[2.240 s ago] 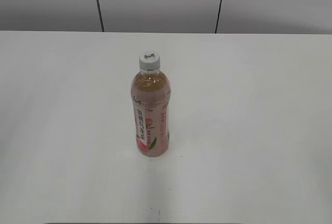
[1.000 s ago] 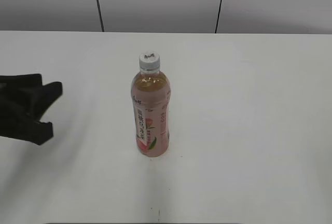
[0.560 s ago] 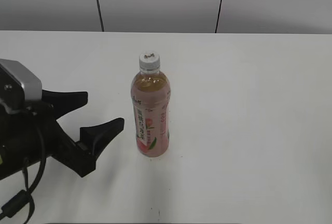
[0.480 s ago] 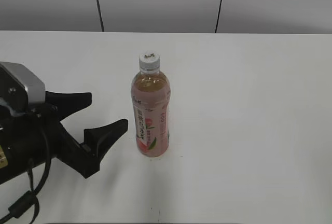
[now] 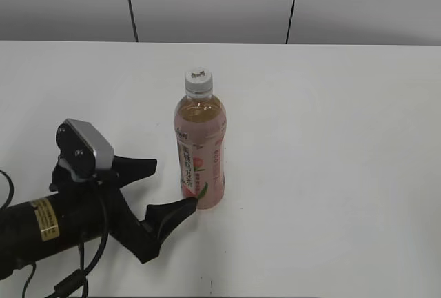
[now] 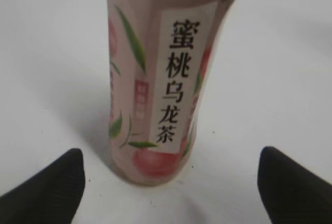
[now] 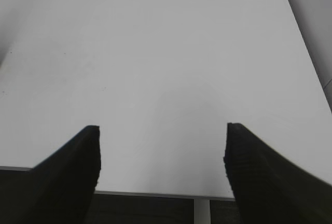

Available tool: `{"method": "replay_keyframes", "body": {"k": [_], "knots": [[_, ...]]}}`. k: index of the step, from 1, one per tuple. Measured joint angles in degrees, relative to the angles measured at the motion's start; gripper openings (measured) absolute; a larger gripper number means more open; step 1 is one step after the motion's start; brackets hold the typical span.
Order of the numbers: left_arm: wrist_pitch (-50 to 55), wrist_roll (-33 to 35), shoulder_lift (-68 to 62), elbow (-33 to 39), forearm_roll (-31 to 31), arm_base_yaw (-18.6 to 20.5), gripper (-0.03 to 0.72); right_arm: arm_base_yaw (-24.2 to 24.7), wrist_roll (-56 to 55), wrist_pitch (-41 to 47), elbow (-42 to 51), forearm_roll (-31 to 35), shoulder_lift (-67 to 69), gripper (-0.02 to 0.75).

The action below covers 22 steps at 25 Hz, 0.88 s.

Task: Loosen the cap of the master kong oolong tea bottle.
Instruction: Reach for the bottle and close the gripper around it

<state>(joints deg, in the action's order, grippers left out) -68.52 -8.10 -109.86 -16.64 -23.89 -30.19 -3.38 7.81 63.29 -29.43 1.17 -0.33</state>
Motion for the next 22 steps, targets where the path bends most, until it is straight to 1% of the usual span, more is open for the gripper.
{"method": "replay_keyframes", "body": {"k": [10, 15, 18, 20, 21, 22], "knots": [[-0.4, 0.0, -0.3, -7.9, -0.6, 0.0, 0.594, 0.0, 0.0, 0.0, 0.0, 0.0, 0.0, 0.564], [-0.8, 0.0, -3.6, -12.0, -2.9, 0.0, 0.59, 0.0, 0.0, 0.0, 0.0, 0.0, 0.0, 0.564], [-0.7, 0.0, -4.9, -13.6, -2.9, 0.0, 0.587, 0.0, 0.0, 0.0, 0.0, 0.0, 0.0, 0.564], [-0.7, 0.0, -5.1, -14.3, -2.6, 0.0, 0.573, 0.0, 0.0, 0.0, 0.0, 0.0, 0.0, 0.564], [-0.7, 0.0, -5.1, -14.4, -2.5, 0.0, 0.552, 0.0, 0.0, 0.0, 0.0, 0.0, 0.0, 0.564], [-0.7, 0.0, -5.1, -14.5, -2.5, 0.0, 0.515, 0.0, 0.0, 0.0, 0.0, 0.0, 0.0, 0.564]]}}
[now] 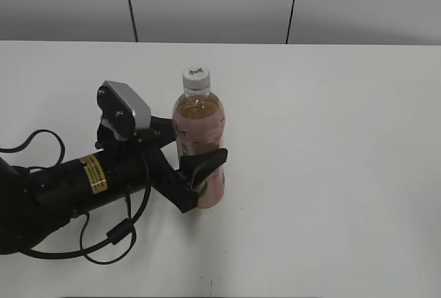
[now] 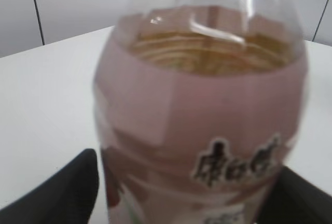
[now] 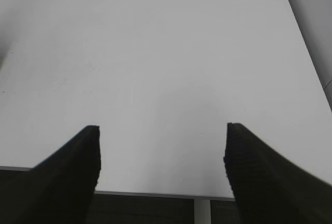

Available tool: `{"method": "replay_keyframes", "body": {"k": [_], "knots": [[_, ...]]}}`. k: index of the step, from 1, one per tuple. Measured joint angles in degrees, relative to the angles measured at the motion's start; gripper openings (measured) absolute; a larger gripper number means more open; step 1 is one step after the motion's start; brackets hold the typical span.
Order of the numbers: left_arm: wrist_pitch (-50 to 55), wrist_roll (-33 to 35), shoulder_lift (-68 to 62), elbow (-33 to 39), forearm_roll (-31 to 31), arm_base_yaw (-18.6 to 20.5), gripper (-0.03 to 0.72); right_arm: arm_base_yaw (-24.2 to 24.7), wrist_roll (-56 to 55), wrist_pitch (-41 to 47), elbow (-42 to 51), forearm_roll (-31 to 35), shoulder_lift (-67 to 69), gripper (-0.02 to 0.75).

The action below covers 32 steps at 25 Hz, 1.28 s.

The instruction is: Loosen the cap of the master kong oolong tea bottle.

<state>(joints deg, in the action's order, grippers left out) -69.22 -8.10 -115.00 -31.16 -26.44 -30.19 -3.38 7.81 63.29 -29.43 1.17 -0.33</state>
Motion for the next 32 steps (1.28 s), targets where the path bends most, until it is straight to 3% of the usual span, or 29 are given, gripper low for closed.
{"method": "replay_keyframes", "body": {"k": [3, 11, 17, 23, 32], "knots": [[-0.1, 0.0, 0.0, 0.0, -0.2, -0.2, 0.382, 0.0, 0.0, 0.0, 0.0, 0.0, 0.0, 0.564], [3.3, 0.0, 0.0, -3.9, -2.0, -0.2, 0.386, 0.0, 0.0, 0.0, 0.0, 0.0, 0.0, 0.564], [4.6, -0.9, 0.0, -10.6, -8.7, -0.7, 0.386, 0.0, 0.0, 0.0, 0.0, 0.0, 0.0, 0.564], [3.8, -1.5, -2.3, -13.1, -6.5, -3.8, 0.386, 0.0, 0.0, 0.0, 0.0, 0.0, 0.0, 0.564], [3.3, -1.6, -6.2, -13.2, -5.9, -4.2, 0.387, 0.0, 0.0, 0.0, 0.0, 0.0, 0.0, 0.564]]}}
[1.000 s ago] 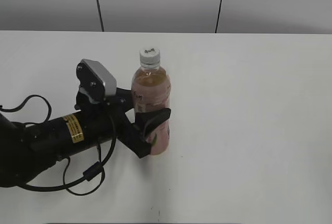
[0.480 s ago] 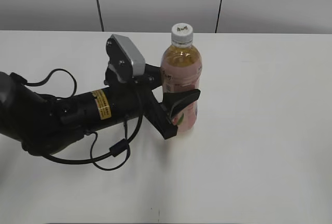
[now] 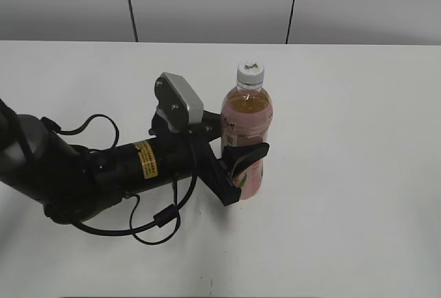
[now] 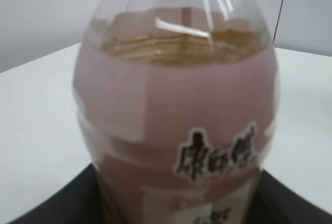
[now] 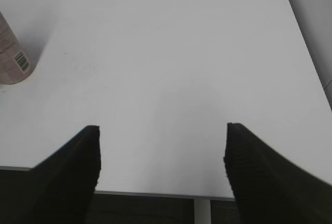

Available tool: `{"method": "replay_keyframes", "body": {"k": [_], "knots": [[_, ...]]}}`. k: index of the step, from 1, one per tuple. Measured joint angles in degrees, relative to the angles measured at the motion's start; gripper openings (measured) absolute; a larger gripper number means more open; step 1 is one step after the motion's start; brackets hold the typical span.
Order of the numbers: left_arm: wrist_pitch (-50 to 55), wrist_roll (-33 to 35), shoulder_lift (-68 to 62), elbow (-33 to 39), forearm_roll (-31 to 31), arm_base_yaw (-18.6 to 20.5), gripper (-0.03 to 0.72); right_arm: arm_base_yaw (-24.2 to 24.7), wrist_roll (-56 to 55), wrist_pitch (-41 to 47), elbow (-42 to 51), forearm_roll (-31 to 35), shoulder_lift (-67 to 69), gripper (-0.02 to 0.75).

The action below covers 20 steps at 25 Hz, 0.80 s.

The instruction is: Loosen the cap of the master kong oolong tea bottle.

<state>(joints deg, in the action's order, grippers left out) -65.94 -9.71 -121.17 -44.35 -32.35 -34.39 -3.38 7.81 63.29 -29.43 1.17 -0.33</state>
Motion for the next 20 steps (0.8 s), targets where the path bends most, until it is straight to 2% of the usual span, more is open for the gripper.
{"method": "replay_keyframes", "body": {"k": [20], "knots": [[-0.1, 0.0, 0.0, 0.0, 0.0, 0.0, 0.387, 0.0, -0.6, -0.3, 0.0, 1.5, 0.0, 0.561]]}}
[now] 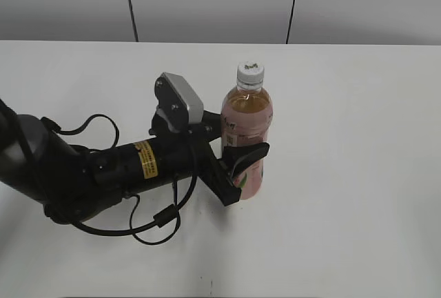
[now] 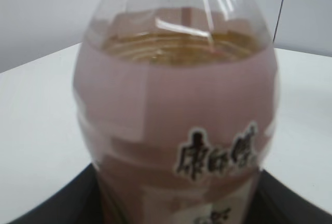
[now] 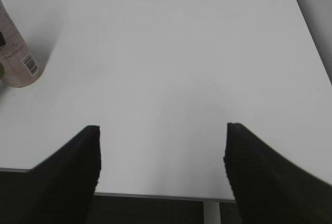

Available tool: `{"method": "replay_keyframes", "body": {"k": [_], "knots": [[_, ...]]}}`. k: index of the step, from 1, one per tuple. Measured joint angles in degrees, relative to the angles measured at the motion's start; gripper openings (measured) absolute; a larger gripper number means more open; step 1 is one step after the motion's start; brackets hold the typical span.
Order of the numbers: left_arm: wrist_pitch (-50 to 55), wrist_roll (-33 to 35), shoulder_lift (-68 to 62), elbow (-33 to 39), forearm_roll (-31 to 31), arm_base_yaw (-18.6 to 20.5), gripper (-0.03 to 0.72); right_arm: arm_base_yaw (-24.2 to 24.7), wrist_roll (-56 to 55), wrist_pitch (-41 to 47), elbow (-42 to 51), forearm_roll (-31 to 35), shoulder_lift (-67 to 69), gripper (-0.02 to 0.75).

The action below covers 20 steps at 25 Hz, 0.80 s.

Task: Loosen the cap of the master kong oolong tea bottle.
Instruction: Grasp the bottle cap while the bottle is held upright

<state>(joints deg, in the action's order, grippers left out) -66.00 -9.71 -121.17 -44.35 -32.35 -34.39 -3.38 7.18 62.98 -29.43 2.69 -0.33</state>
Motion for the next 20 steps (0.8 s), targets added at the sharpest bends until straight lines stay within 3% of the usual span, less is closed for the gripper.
{"method": "replay_keyframes", "body": {"k": [6, 11, 15, 20], "knots": [[0.1, 0.0, 0.0, 0.0, 0.0, 0.0, 0.387, 0.0, 0.7, -5.2, -3.7, 4.2, 14.2, 0.485], [0.1, 0.0, 0.0, 0.0, 0.0, 0.0, 0.387, 0.0, 9.5, -6.9, -11.6, 14.5, 36.1, 0.413], [0.0, 0.0, 0.0, 0.0, 0.0, 0.0, 0.387, 0.0, 18.2, -4.3, -19.5, 26.1, 54.9, 0.395], [-0.1, 0.0, 0.0, 0.0, -0.1, 0.0, 0.387, -3.0, 19.2, 2.9, -32.4, 28.1, 69.6, 0.395]]}}
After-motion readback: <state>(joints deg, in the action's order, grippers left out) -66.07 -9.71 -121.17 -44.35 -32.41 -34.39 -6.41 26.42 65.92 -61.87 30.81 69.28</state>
